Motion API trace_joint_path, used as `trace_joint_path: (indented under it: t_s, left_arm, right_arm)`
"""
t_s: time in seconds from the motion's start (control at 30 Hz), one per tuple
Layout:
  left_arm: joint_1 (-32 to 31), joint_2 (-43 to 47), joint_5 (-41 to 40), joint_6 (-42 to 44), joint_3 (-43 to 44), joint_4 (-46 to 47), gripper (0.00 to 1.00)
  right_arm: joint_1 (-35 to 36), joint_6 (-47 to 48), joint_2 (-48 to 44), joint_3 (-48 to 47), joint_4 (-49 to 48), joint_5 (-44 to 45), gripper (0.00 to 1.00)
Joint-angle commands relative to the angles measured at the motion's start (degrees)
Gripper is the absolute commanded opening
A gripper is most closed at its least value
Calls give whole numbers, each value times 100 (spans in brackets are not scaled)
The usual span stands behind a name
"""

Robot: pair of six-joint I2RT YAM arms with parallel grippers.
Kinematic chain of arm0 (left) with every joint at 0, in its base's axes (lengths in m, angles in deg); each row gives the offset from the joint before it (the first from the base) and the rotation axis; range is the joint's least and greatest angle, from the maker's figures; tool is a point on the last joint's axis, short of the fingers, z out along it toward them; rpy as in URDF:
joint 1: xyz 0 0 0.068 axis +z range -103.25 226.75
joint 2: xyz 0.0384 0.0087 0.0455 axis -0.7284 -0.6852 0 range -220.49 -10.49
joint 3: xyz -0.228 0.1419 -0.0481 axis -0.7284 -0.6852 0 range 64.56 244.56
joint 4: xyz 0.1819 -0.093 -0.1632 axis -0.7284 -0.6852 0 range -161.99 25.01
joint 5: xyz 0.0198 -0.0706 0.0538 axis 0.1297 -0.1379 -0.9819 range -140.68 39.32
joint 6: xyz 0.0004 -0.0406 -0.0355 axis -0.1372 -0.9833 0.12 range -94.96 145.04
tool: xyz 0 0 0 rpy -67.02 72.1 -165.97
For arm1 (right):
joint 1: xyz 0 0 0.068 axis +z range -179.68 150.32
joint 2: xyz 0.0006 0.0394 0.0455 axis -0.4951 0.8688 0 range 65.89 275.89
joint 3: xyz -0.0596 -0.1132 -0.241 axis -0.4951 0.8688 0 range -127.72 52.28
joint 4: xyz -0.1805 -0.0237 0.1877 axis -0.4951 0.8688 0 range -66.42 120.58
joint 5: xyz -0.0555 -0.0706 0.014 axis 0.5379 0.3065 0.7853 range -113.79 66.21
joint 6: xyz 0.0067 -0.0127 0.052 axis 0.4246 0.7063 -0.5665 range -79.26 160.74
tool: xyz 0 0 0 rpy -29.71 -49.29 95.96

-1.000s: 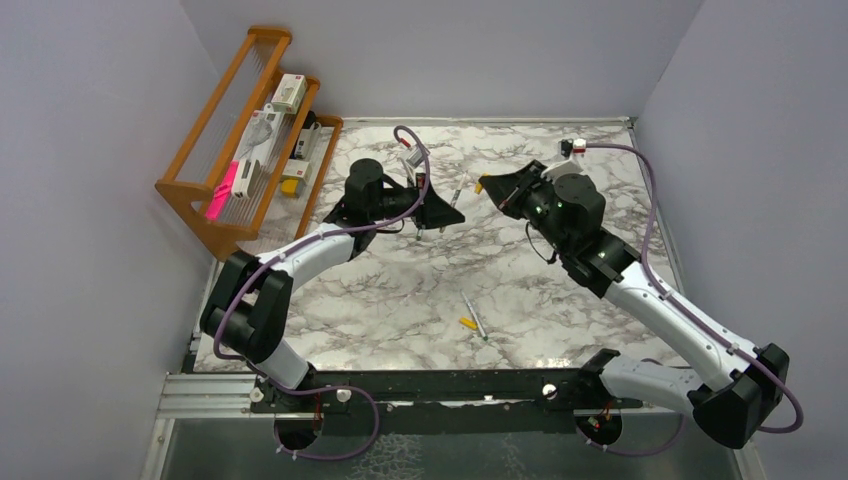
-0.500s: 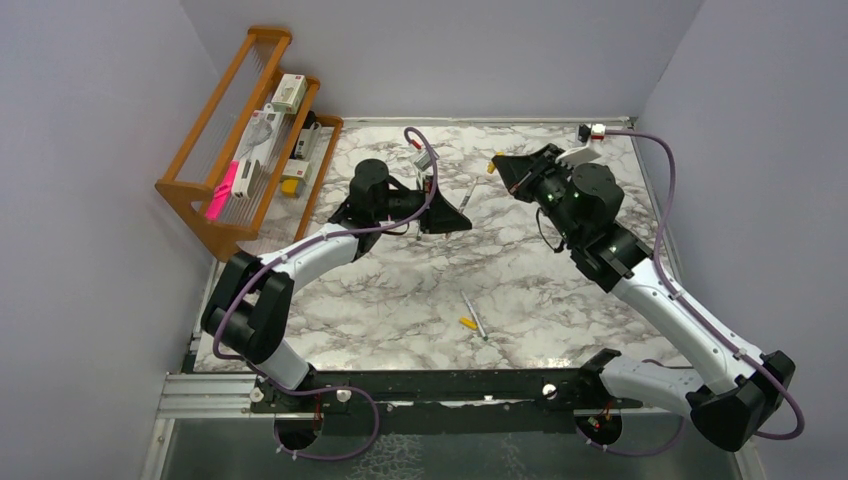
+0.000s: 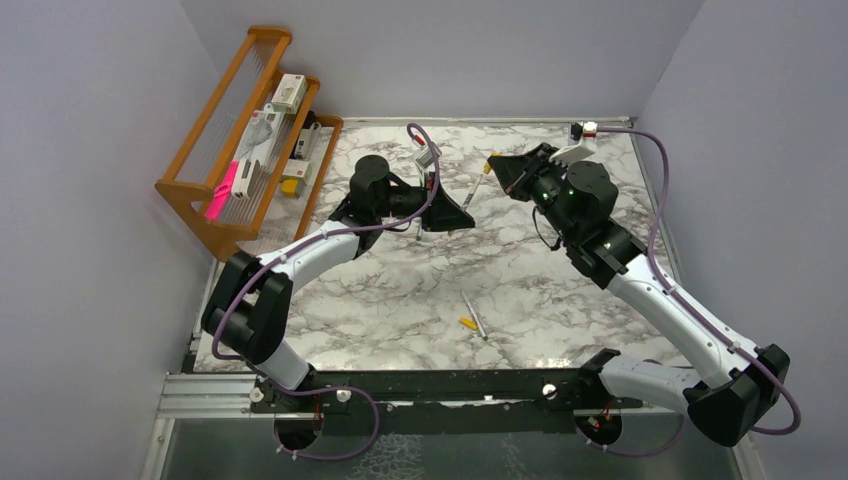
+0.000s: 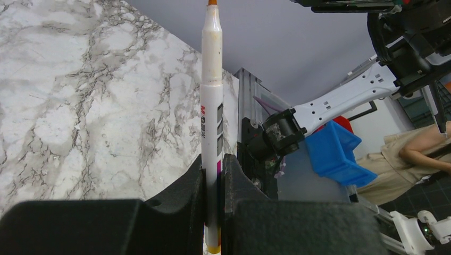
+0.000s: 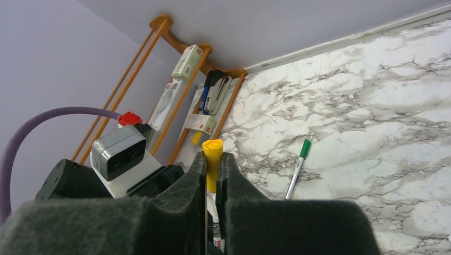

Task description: Insert the pens into the pen caps

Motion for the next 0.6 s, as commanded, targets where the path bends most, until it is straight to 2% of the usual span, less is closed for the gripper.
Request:
trace_joint_path:
  t_s: [0.0,0.57]
  left_arm:
    - [-50,37,198,-15,196,202,0]
    - [-64,58,128,-19,209,203,0]
  right_arm:
    - [-31,67,103,-110,-264,-244,1]
    - [-36,-1,80,28,-248,-382,1]
